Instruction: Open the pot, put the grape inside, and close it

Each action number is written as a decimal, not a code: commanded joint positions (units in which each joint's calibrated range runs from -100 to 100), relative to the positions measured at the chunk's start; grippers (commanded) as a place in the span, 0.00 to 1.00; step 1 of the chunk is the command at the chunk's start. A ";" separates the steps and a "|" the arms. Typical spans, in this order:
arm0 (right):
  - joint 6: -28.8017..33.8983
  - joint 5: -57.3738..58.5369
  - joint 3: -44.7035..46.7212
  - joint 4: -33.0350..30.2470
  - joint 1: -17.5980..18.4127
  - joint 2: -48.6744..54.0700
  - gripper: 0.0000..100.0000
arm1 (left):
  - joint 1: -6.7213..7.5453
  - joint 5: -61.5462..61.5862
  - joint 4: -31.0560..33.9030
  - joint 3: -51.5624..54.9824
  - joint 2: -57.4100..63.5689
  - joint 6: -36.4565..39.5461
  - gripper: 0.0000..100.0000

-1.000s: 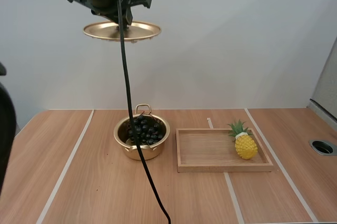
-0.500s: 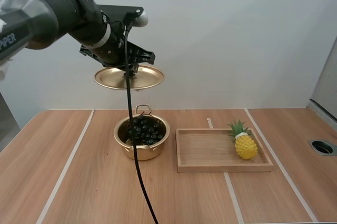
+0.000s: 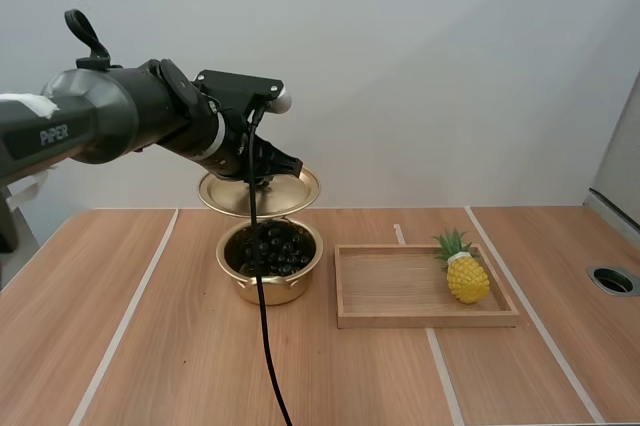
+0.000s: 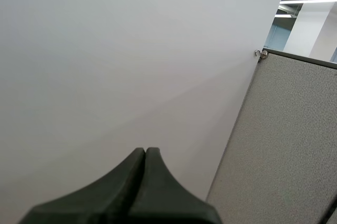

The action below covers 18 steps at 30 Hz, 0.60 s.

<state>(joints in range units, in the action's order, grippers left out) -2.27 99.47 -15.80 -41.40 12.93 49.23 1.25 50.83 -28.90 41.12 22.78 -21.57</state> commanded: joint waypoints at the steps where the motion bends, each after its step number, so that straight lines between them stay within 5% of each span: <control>1: -0.33 0.53 -0.25 -0.47 -0.23 0.84 0.00 | 0.12 -2.35 -2.08 0.28 -1.74 -0.62 0.00; 18: -0.33 0.53 -0.25 -0.47 -0.23 0.84 0.00 | 0.12 -11.05 -3.99 5.01 -7.00 -3.89 0.00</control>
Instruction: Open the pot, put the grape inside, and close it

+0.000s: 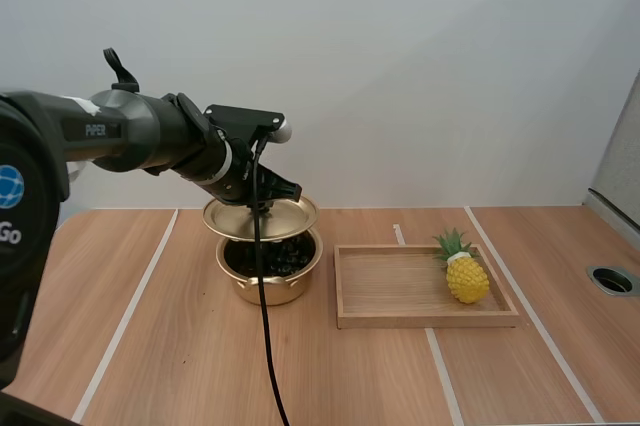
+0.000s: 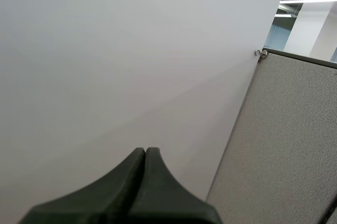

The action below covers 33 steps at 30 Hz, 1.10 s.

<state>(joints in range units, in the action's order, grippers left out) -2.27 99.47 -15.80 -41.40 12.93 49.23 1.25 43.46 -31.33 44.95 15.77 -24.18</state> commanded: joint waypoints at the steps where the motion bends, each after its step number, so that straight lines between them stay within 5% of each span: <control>1: -0.33 0.53 -0.25 -0.47 -0.23 0.84 0.00 | 0.12 -4.27 -1.56 1.77 0.02 -1.43 0.00; 25: -0.33 0.53 -0.25 -0.47 -0.23 0.84 0.00 | 0.12 -7.55 -8.18 3.04 -6.29 -7.89 0.00; 33: -0.33 0.53 -0.25 -0.47 -0.23 0.84 0.00 | 0.17 -6.76 -15.95 3.04 -6.29 -14.86 0.00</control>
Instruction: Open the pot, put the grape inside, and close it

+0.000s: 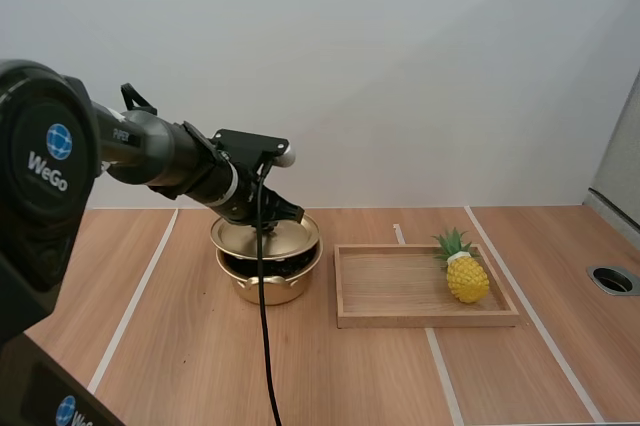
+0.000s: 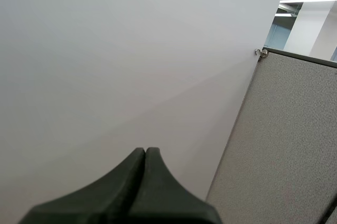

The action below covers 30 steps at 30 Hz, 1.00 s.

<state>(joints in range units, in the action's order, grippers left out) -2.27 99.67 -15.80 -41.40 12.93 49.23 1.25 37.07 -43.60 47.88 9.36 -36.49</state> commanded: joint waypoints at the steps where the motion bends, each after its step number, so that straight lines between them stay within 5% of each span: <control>1: -0.33 0.33 -0.25 -0.47 -0.23 0.84 0.00 | 0.30 -0.14 -4.45 0.11 0.12 -3.39 0.00; 30: -0.42 0.33 -0.25 -0.47 -0.23 0.84 0.00 | 1.02 -5.22 -1.17 1.68 -3.03 -3.34 0.00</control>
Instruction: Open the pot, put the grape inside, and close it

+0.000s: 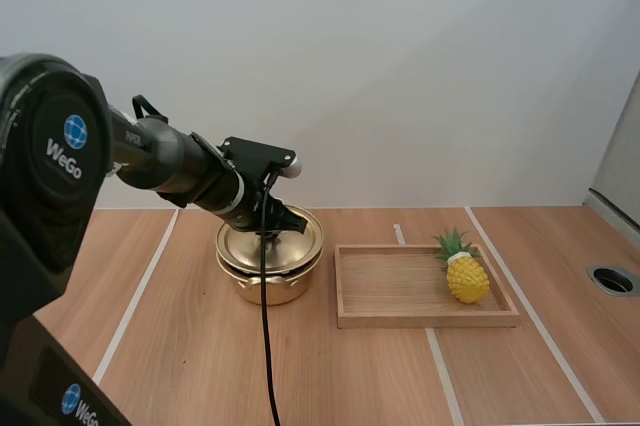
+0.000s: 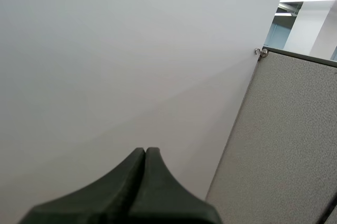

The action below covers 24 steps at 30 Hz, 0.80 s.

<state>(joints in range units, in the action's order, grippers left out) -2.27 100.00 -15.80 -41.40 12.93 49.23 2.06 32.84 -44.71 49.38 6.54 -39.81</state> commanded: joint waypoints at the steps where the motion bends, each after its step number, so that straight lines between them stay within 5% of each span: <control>1: -0.42 0.00 -0.25 -0.47 -0.23 0.84 0.00 | 0.21 -0.99 -0.06 0.18 -0.21 -0.03 0.00; 24: -0.42 0.00 -0.25 -0.47 -0.23 0.84 0.00 | 0.21 3.01 2.72 3.41 -0.03 0.19 0.00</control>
<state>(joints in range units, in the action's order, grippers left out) -2.27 100.00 -15.80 -41.40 12.93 49.23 2.13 30.98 -43.94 51.42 6.79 -39.72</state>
